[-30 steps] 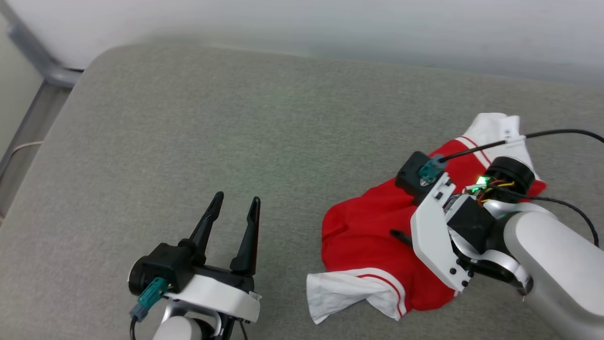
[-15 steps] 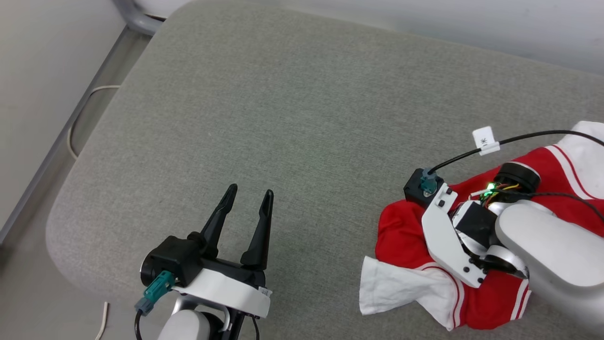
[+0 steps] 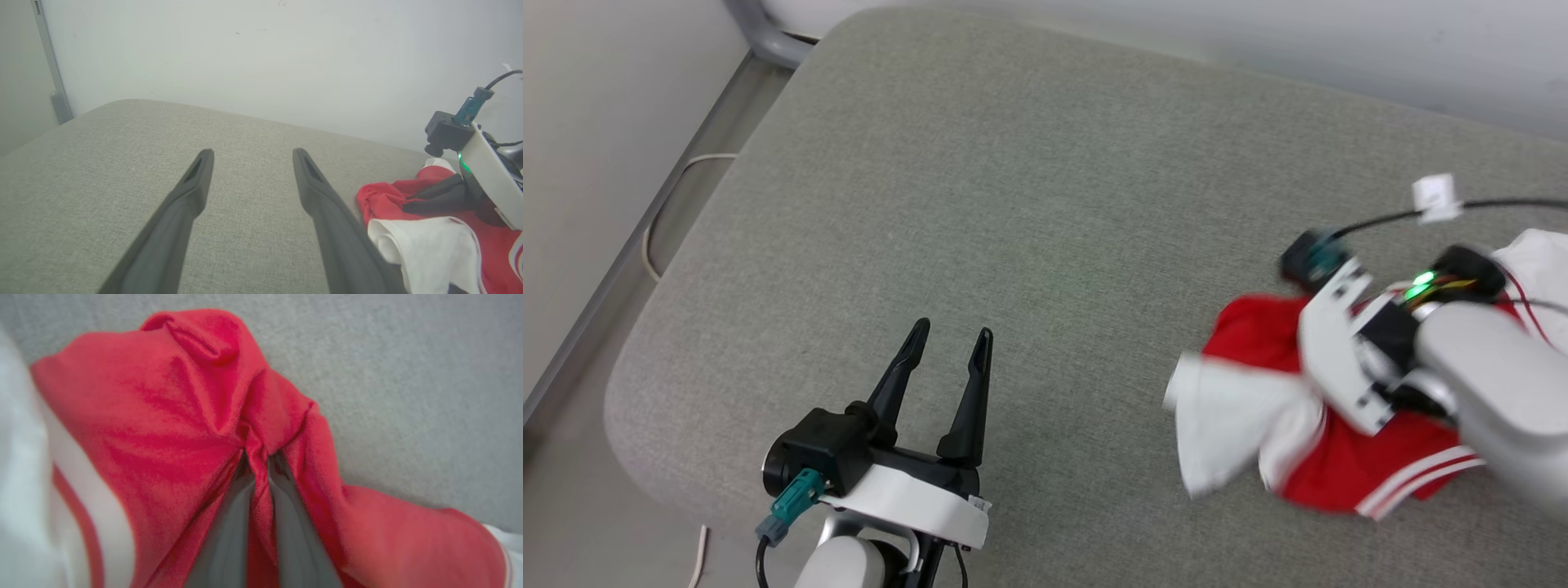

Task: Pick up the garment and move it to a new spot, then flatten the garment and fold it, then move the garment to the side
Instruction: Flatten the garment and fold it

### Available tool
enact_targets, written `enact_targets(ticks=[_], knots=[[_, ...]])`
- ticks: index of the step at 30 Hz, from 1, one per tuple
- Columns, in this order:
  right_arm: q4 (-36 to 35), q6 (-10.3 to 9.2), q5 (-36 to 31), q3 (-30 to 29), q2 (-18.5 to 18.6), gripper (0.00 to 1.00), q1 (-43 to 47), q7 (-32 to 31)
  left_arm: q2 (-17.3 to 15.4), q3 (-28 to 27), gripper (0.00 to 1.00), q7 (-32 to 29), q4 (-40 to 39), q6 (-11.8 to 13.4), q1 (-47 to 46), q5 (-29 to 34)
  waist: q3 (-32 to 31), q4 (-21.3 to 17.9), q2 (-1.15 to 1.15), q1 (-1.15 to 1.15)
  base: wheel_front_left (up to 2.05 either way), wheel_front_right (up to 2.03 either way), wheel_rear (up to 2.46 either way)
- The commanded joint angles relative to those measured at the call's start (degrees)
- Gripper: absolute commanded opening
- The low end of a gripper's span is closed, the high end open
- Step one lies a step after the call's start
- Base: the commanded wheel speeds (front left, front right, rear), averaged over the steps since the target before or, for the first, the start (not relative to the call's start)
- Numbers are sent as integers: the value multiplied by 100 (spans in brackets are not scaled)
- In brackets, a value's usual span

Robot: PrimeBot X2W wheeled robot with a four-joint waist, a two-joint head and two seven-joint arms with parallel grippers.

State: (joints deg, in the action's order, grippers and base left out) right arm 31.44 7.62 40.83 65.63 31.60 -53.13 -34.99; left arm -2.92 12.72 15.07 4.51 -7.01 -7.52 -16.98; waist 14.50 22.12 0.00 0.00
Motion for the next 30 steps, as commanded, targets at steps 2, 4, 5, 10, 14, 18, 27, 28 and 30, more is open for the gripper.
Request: enact_targets(ticks=[2,4,5,10,14,18,27,28,30], knots=[[502,-19,-197,-308,-11,0,-76,161,4,9,100,15,-15,7,28,22,-73,-83,0,0,0,0,0],[929,-18,-427,-619,-138,0,-98,290,4,5,100,15,-6,8,48,31,-122,-128,0,0,0,0,0],[1062,-18,-539,-702,-202,0,-72,358,2,-2,100,15,5,9,59,41,-145,-148,0,0,0,0,0],[1426,-17,-698,-1011,-430,0,193,715,5,-39,100,15,27,-1,106,79,-225,-247,0,0,0,0,0],[1520,-17,-750,-1148,-614,0,299,1117,4,-54,100,15,44,-13,127,128,-275,-334,0,0,0,0,0],[1589,-18,-804,-1310,-747,100,320,1624,5,-109,100,15,66,-24,153,181,-378,-464,0,0,0,0,0],[1249,-18,-819,-2148,-753,100,549,3343,4,-357,100,15,99,-36,231,249,-756,-1036,0,0,0,0,0],[1185,-18,-833,-2295,-744,100,614,3555,4,-392,100,15,101,-38,234,232,-795,-1114,0,0,0,0,0],[1057,-17,-884,-2672,-719,100,801,3995,5,-457,100,15,106,-39,228,238,-863,-1271,0,0,0,0,0]])
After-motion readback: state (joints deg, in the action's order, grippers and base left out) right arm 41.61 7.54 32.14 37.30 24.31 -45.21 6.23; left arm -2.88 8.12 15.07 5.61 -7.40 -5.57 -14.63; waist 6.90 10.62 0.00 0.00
